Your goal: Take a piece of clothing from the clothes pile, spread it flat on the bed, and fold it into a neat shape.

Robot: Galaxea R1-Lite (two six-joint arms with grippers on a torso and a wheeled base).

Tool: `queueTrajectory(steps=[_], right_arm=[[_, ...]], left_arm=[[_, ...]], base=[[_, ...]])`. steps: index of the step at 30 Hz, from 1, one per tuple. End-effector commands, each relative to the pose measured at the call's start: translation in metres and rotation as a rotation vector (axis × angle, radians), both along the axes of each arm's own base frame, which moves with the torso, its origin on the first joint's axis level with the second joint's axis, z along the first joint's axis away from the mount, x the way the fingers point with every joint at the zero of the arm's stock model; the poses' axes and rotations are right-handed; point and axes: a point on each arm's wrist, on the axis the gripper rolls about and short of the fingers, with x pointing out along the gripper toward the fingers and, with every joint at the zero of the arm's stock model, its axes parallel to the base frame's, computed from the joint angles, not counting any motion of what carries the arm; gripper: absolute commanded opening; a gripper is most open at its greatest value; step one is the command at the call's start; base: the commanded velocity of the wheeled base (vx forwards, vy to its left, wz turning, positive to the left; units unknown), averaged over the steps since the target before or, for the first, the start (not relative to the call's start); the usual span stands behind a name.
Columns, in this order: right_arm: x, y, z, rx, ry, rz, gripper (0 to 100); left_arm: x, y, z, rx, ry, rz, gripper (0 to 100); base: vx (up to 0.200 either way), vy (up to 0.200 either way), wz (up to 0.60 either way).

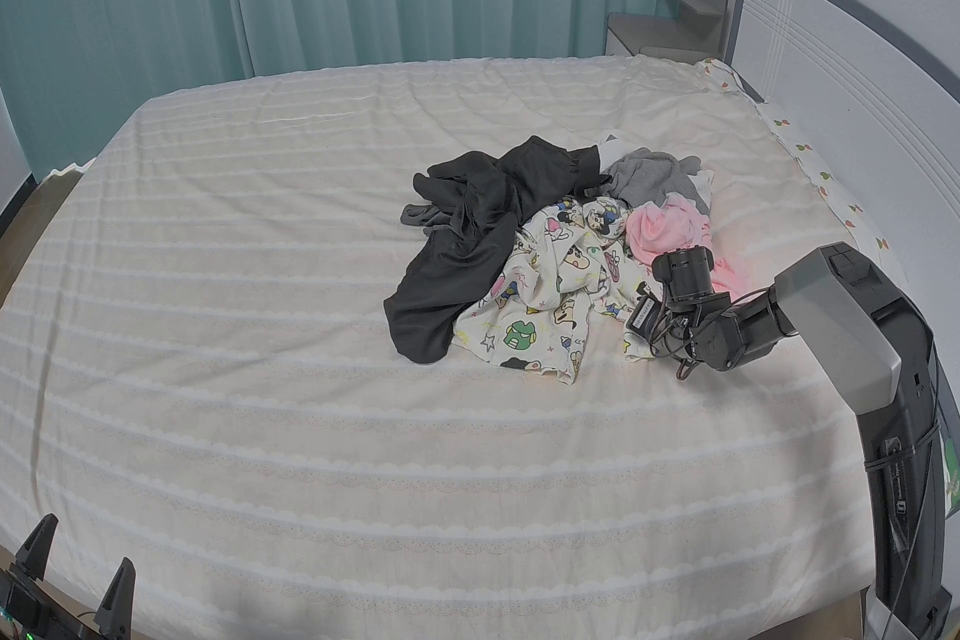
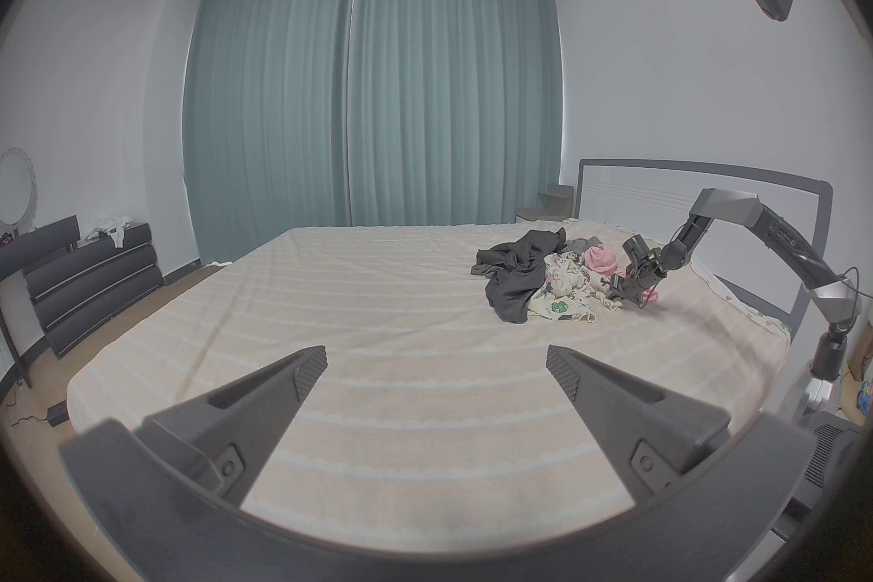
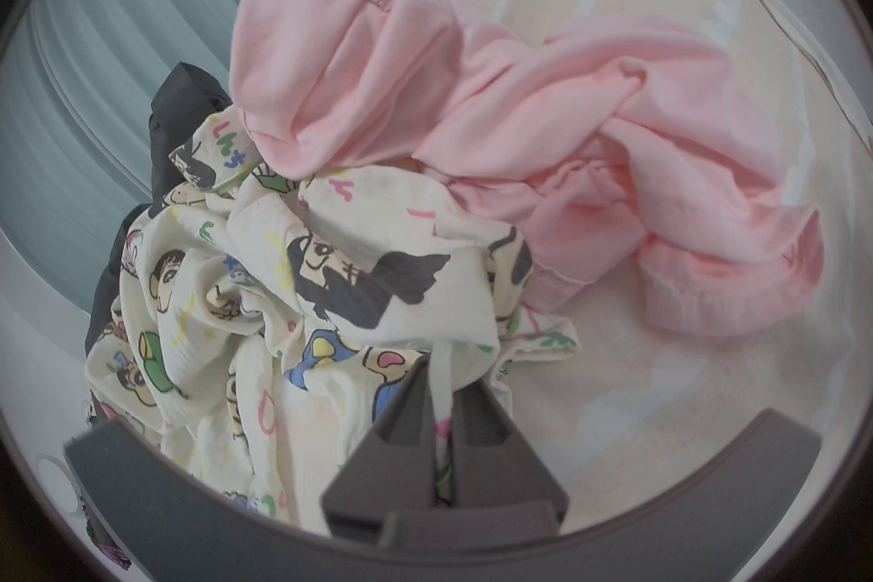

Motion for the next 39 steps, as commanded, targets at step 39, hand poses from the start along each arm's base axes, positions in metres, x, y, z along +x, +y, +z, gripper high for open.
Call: queueTrajectory(steps=[39], right_arm=[[-0.163,0.014,0.112,0.217,-0.342,0.324,0]], left_arm=[[0.189,-0.057,0.060,-0.146,0.588,-0.724,100]], base=[[0.000,0.000,0.00]])
